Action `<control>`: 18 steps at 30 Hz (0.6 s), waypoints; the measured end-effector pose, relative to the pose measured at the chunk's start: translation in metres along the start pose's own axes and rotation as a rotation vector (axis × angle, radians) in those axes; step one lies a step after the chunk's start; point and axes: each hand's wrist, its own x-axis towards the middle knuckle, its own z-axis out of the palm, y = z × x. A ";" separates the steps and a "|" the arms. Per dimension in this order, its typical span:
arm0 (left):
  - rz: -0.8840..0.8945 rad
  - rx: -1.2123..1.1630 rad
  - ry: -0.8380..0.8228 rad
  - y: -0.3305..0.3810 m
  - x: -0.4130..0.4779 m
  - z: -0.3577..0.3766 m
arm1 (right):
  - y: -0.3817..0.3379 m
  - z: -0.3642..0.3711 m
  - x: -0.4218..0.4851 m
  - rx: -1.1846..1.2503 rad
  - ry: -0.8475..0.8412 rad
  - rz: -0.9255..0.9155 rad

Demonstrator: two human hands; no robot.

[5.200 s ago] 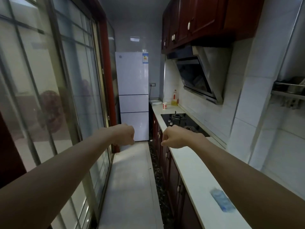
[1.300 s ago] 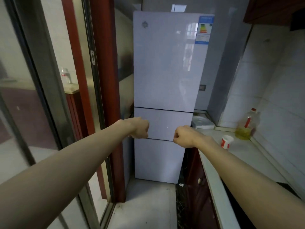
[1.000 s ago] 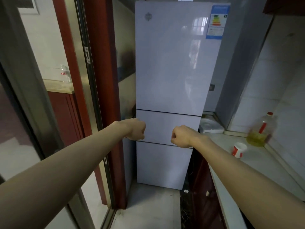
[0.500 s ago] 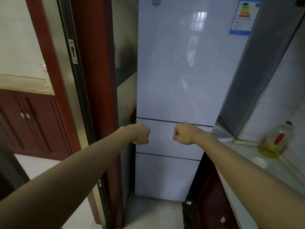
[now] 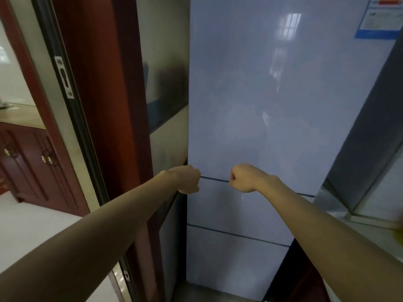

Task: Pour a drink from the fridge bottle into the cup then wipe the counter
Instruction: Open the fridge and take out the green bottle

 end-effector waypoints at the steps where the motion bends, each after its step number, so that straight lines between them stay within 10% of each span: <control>1: -0.016 0.006 0.000 -0.004 0.010 -0.001 | 0.002 -0.005 0.011 -0.027 0.004 -0.014; 13: -0.297 -0.559 0.259 -0.041 0.085 0.008 | -0.029 -0.020 0.136 -0.235 -0.067 -0.264; 18: -0.507 -1.151 0.192 -0.039 0.127 0.029 | -0.050 -0.033 0.171 -0.370 0.056 -0.362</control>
